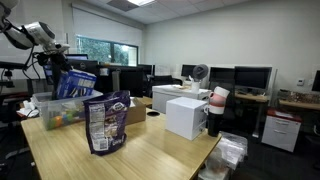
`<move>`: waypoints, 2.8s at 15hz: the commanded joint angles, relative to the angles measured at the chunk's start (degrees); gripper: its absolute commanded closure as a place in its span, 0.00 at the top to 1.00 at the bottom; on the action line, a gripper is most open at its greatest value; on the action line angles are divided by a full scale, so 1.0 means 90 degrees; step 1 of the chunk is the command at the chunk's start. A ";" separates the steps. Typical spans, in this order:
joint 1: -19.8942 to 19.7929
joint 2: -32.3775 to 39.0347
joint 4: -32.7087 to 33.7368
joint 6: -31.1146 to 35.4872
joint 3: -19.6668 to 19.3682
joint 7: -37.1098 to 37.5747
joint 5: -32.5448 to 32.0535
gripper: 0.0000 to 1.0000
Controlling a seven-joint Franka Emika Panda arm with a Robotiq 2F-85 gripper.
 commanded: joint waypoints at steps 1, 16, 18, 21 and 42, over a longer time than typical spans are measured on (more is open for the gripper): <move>0.0037 0.0016 0.0003 0.0023 0.0049 0.0285 -0.0073 0.01; 0.0418 0.0503 0.0179 -0.0180 0.0042 0.1253 -0.0731 0.01; 0.0483 0.0562 0.0223 -0.0303 0.0020 0.1406 -0.0917 0.01; 0.0565 0.0682 0.0291 -0.0496 0.0016 0.1609 -0.1124 0.01; 0.0433 0.0793 0.0161 -0.0232 -0.0084 0.1818 -0.0410 0.01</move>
